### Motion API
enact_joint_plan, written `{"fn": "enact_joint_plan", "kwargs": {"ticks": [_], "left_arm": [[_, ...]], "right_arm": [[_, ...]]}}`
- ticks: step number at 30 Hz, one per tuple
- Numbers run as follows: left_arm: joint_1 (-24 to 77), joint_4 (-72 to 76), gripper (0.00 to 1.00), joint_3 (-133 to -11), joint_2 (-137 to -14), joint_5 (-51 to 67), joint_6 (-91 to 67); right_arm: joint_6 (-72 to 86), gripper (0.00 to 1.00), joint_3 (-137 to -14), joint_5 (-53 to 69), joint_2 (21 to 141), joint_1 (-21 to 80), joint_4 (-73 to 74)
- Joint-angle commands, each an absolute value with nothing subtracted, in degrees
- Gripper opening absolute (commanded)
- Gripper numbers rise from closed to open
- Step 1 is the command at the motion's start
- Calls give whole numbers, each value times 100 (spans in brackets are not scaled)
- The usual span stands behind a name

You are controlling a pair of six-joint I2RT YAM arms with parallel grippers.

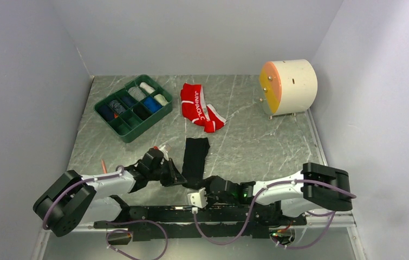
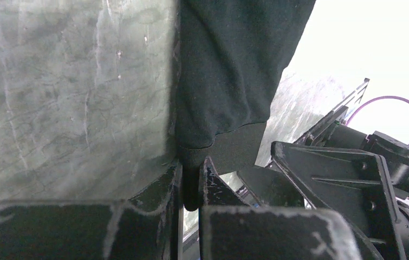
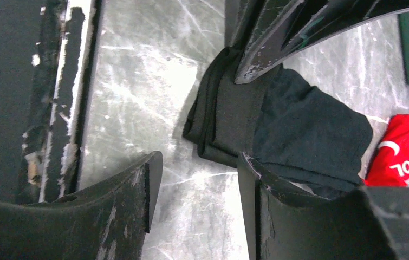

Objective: Roll the underwear
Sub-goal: Roll the underwear to the center of the board.

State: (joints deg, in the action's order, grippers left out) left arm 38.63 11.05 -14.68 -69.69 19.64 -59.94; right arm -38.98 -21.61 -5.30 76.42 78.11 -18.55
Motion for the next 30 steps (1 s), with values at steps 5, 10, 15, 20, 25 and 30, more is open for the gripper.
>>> {"fn": "enact_joint_plan", "kwargs": {"ticks": [5, 10, 15, 20, 25, 30], "left_arm": [[3859, 483, 11, -1459, -7166, 1584, -5642], [3861, 286, 11, -1580, -7111, 1547, -5551], [3859, 395, 11, -1520, -7057, 1560, -5590], [3864, 466, 11, -1454, -7083, 1613, -5613], [3859, 503, 11, -1404, -7073, 1631, -5657], [3860, 810, 12, -1188, -6876, 1722, -5826]], "right_arm": [[-4288, 56, -2045, -626, 8120, 7845, -2708], [-4367, 50, -2042, -626, 8361, 7846, -2707], [-4425, 40, -2062, -947, 8535, 7848, -2759], [-4446, 33, -2003, -1126, 8576, 7843, -3106], [-4417, 15, -2102, -1309, 8791, 7831, -3263], [-4065, 0, -2048, -1282, 8734, 7732, -3711]]}}
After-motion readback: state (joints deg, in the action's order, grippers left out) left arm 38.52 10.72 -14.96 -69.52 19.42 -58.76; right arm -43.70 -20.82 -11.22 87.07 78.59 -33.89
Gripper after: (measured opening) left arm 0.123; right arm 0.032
